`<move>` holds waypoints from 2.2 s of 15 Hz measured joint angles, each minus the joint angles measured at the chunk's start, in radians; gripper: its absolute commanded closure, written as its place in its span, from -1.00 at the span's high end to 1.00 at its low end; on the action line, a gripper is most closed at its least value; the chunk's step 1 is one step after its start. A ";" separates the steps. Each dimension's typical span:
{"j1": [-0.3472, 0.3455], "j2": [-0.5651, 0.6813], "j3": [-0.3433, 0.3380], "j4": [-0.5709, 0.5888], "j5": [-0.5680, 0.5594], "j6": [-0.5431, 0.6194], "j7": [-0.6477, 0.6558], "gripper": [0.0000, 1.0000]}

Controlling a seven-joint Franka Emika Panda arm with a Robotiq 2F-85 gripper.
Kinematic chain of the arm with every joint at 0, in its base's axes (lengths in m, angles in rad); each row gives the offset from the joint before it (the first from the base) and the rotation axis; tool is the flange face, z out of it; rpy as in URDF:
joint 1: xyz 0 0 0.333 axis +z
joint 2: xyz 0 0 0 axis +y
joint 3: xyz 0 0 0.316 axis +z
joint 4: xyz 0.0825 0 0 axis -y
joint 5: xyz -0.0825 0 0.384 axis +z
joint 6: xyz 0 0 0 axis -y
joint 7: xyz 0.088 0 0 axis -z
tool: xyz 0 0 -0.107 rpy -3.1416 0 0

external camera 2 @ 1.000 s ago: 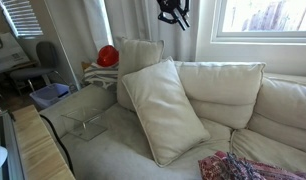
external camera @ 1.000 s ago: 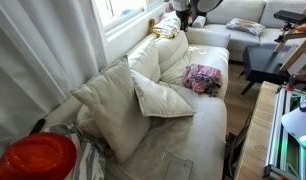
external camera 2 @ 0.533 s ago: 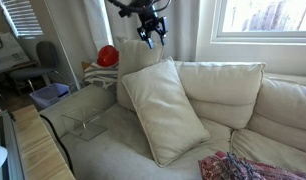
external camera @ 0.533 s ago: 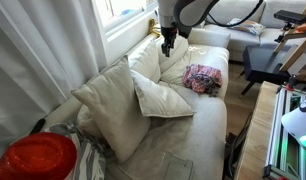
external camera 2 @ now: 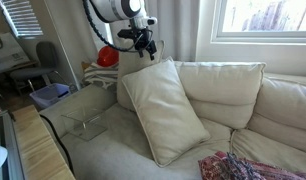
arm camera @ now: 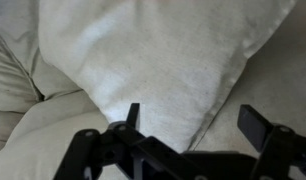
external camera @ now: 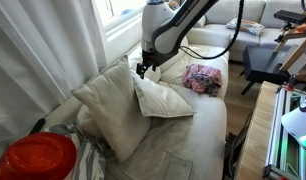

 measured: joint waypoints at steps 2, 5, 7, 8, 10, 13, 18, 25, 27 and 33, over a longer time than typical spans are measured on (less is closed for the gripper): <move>0.023 0.065 -0.002 0.034 0.055 0.078 0.063 1.00; 0.067 0.141 -0.012 0.080 0.117 0.138 0.125 1.00; 0.115 0.178 -0.046 0.108 0.126 0.137 0.171 1.00; 0.140 0.194 -0.066 0.121 0.126 0.134 0.192 1.00; 0.190 0.223 -0.107 0.142 0.126 0.109 0.223 1.00; 0.245 0.253 -0.149 0.170 0.122 0.052 0.242 1.00; 0.297 0.291 -0.198 0.216 0.079 -0.103 0.265 0.40; 0.295 0.317 -0.201 0.277 0.047 -0.204 0.279 -0.64; 0.292 0.323 -0.201 0.288 0.045 -0.217 0.280 -0.87; 0.256 0.315 -0.193 0.291 0.027 -0.230 0.198 -0.91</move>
